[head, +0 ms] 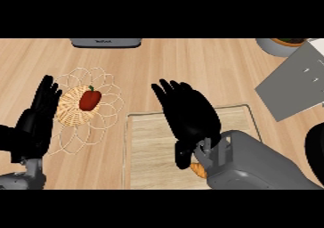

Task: Pick the squash from the tray and place it in the tiered shelf

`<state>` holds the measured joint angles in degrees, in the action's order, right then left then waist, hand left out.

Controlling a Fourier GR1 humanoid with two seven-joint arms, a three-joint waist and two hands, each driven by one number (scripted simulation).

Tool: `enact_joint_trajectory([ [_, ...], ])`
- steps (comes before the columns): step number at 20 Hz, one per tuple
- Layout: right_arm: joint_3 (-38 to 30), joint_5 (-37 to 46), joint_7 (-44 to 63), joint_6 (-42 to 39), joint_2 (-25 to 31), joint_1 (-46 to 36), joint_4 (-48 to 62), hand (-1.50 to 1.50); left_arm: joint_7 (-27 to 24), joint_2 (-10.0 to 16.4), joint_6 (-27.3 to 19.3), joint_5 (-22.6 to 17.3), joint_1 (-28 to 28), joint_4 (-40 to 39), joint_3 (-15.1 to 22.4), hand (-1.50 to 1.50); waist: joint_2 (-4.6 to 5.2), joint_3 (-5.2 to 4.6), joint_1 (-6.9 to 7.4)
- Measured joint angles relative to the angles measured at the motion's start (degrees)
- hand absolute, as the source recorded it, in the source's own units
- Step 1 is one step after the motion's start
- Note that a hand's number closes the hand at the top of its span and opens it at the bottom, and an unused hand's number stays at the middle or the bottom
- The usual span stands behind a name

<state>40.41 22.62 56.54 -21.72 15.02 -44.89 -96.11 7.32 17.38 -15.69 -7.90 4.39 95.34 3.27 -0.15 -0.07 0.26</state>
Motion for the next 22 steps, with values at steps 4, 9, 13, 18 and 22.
enact_joint_trajectory([
  [4, 1.1, 2.7, -0.4, -1.3, 1.2, 0.9, 3.5, -1.5, -0.1, -0.4, 0.3, 0.2, -0.3, 0.0, -0.1, 0.0, 0.06, 0.02, -0.05],
  [9, 0.4, 7.2, -1.5, -1.8, -0.6, 3.9, 5.2, -1.5, 0.7, -0.7, 0.9, 0.8, -1.6, 1.9, -0.5, 0.0, 0.07, 0.05, -0.04],
  [13, -0.4, 10.6, -2.6, -2.4, -2.4, 6.7, 5.2, -1.5, 0.6, -2.0, 0.6, 2.4, -1.0, 1.2, -0.4, 0.0, 0.1, 0.06, -0.15],
  [18, -1.8, 15.0, -6.3, -2.8, -2.8, 10.2, 7.6, -1.5, -0.4, -2.9, 1.6, 2.8, 0.4, -1.1, -1.7, 0.0, 0.14, 0.06, -0.15],
  [22, -3.5, 18.3, -8.9, -3.1, -3.6, 12.3, 8.8, -1.5, -0.6, -3.2, 2.9, 3.0, -1.1, 0.3, -2.4, 0.0, 0.13, 0.07, -0.06],
])
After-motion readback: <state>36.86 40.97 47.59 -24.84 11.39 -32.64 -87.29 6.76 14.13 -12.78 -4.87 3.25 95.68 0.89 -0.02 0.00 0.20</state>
